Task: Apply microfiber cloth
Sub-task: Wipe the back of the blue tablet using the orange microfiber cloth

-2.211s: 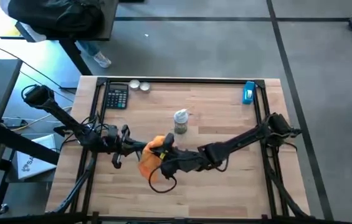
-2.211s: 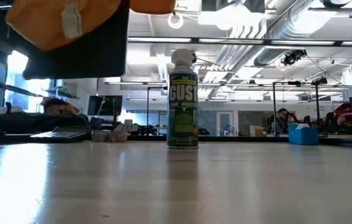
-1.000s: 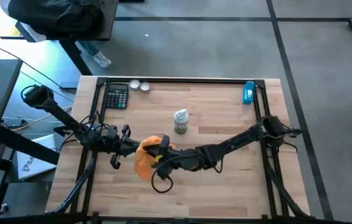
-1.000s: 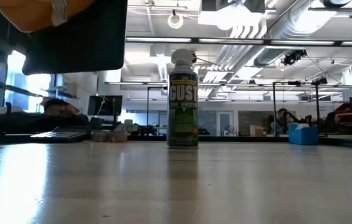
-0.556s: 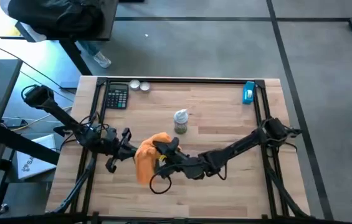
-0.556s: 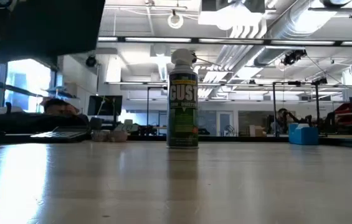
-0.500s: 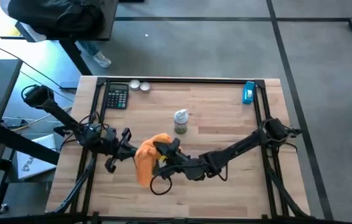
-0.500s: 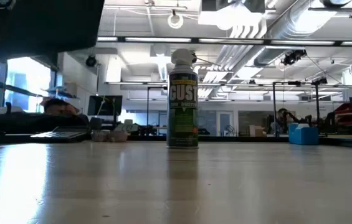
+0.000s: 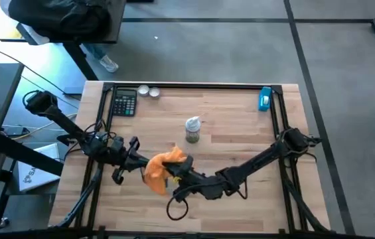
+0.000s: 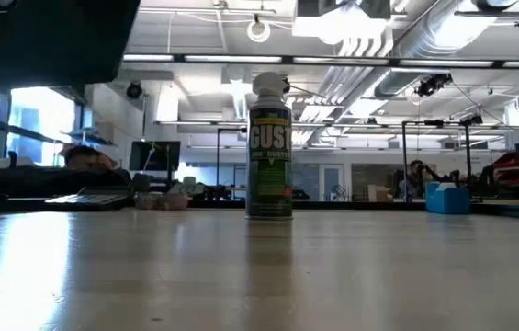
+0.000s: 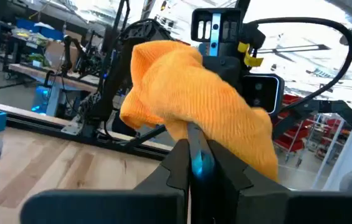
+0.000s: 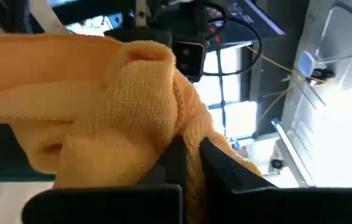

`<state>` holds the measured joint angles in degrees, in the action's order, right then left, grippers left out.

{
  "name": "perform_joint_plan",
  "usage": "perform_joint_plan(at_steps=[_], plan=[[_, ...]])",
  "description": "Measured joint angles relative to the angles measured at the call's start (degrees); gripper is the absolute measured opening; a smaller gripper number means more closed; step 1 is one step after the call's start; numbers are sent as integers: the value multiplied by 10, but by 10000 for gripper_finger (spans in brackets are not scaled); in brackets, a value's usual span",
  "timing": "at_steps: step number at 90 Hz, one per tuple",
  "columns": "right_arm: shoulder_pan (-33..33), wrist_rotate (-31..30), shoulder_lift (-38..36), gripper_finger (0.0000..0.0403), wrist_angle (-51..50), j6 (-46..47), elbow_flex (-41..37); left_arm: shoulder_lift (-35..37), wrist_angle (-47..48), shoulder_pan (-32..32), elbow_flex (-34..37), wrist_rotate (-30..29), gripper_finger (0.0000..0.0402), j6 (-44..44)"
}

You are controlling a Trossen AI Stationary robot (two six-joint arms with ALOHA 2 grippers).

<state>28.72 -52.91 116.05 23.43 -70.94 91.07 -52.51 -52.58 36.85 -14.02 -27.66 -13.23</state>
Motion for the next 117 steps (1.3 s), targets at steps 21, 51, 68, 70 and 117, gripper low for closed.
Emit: perform_joint_plan(at_steps=[21,51,68,70,117], plan=[[-12,65,-1,0,-91,125,0,0,1,-1,0,-5,13,0],[-20,67,-1,0,-153,197,0,0,-2,-1,0,-33,13,1],[-13,34,0,0,-119,142,0,-1,-12,-1,0,-75,12,18],[-13,35,0,0,-119,143,0,-1,-12,-1,0,-77,11,19],[-14,49,1,0,-120,196,-1,-11,-42,-1,0,-91,9,18]])
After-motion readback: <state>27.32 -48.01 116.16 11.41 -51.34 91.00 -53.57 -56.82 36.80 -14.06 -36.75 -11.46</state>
